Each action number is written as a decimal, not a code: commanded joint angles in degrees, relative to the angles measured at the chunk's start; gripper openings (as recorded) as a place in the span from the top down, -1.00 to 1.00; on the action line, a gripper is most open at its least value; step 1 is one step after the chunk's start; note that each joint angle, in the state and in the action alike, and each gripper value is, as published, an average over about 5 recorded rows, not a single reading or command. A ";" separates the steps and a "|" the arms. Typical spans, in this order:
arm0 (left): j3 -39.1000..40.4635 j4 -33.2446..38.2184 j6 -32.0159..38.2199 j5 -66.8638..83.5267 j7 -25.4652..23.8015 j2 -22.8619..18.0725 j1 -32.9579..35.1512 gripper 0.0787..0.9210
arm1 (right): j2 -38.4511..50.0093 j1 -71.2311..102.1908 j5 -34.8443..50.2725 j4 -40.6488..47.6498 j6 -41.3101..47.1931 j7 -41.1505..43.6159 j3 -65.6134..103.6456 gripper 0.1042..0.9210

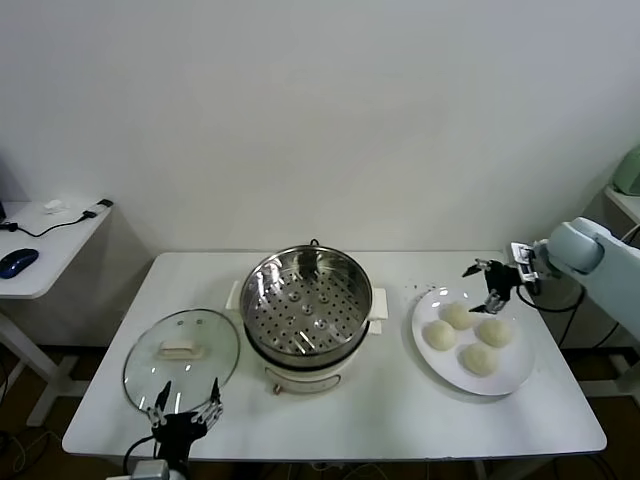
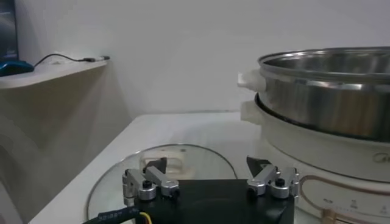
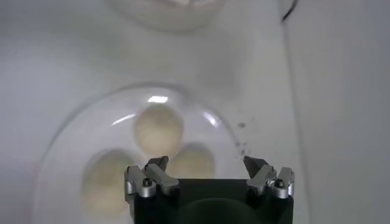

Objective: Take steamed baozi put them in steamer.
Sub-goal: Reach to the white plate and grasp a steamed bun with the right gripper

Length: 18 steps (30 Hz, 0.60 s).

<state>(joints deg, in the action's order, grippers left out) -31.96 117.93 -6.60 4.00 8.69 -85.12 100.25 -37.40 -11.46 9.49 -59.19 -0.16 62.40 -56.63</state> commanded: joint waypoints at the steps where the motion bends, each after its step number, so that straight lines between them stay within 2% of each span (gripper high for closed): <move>1: -0.12 -0.73 0.11 0.02 0.01 -0.35 -0.35 -0.77 | -9.14 -5.24 0.53 10.87 0.46 2.70 -11.51 -0.76; 8: -0.14 -1.70 0.47 -0.09 0.08 -0.80 -0.63 -0.77 | -14.81 -1.41 -2.28 16.66 1.15 0.78 -9.31 -0.76; 18: -0.03 -2.17 0.49 -0.20 0.05 -1.56 -1.06 -0.77 | -17.17 1.82 -4.67 21.14 1.06 -0.82 -6.32 -0.76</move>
<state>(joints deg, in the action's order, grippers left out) -31.98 115.89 -6.13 3.81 8.75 -86.43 99.17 -50.91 -10.76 6.18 -43.27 0.65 62.07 -62.64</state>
